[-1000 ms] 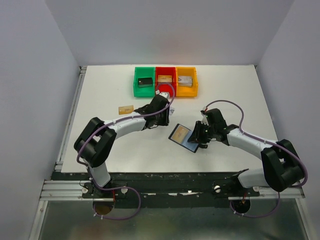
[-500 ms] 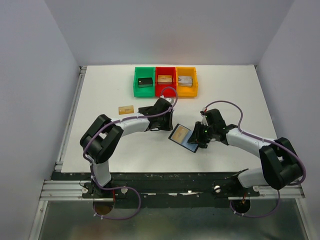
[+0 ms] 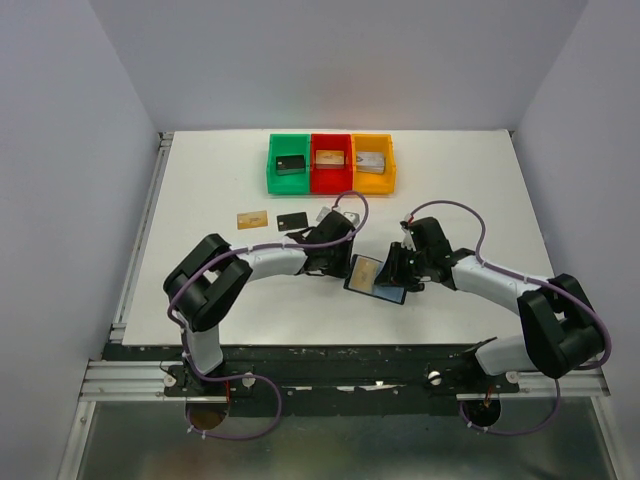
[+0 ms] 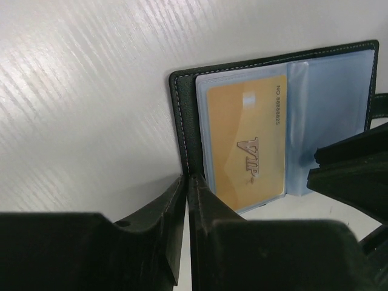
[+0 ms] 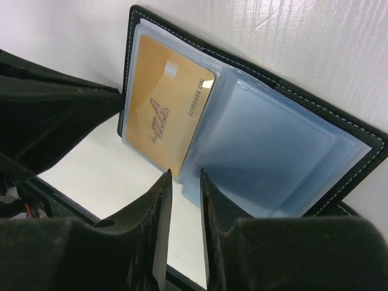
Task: Take the credit cards out of the card holder
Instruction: Remove the credit card from the card holder.
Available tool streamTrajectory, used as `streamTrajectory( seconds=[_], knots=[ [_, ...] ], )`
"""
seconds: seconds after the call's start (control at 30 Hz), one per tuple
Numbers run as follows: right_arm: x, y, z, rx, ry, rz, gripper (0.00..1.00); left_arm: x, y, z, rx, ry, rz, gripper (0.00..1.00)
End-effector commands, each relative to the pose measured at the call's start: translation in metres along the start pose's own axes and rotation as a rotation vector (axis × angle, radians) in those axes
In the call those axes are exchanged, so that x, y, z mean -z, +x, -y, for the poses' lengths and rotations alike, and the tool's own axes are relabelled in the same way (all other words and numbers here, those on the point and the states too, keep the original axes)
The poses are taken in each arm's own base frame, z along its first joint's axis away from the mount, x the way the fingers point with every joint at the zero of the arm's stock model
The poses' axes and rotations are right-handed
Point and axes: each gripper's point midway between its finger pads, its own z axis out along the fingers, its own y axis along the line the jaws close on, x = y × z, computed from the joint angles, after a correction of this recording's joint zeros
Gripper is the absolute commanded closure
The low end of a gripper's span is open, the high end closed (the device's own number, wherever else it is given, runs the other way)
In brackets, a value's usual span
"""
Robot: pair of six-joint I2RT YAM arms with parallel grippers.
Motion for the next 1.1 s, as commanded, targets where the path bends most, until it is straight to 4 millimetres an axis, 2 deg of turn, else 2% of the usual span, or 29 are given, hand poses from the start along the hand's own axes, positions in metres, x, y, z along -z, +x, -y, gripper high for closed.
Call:
streamTrajectory(
  seconds=[0.0,0.2,0.37,0.57,0.7,0.8,0.87,0.93,1.07],
  knots=[
    [0.001,-0.001,0.008,0.014,0.036,0.014,0.68,0.002,0.035,-0.012,-0.034,-0.055,-0.076,0.78],
    [0.009,-0.002,0.017,0.039,0.092,0.03,0.68,0.014,0.05,-0.006,-0.064,-0.062,-0.071,0.79],
    [0.02,-0.008,0.005,0.07,0.056,0.058,0.67,0.03,0.049,-0.001,-0.069,-0.055,-0.029,0.8],
    [0.034,-0.017,-0.032,0.132,-0.123,0.109,0.57,0.061,0.014,0.008,-0.06,-0.051,0.123,0.76],
    [0.032,-0.013,-0.048,0.148,-0.209,0.077,0.56,0.073,-0.008,0.023,-0.067,-0.004,0.196,0.73],
    [0.025,-0.005,-0.058,0.169,-0.251,0.046,0.55,0.07,-0.015,0.037,-0.078,0.065,0.21,0.74],
    [0.019,-0.002,-0.061,0.169,-0.265,0.029,0.55,0.061,-0.016,0.038,-0.072,0.069,0.203,0.78],
    [0.013,0.0,-0.06,0.157,-0.265,0.017,0.55,0.053,-0.01,0.042,-0.071,0.093,0.174,0.8],
    [0.002,0.008,-0.049,0.127,-0.231,-0.016,0.56,0.034,-0.006,0.035,-0.066,0.065,0.143,0.86]
  ],
)
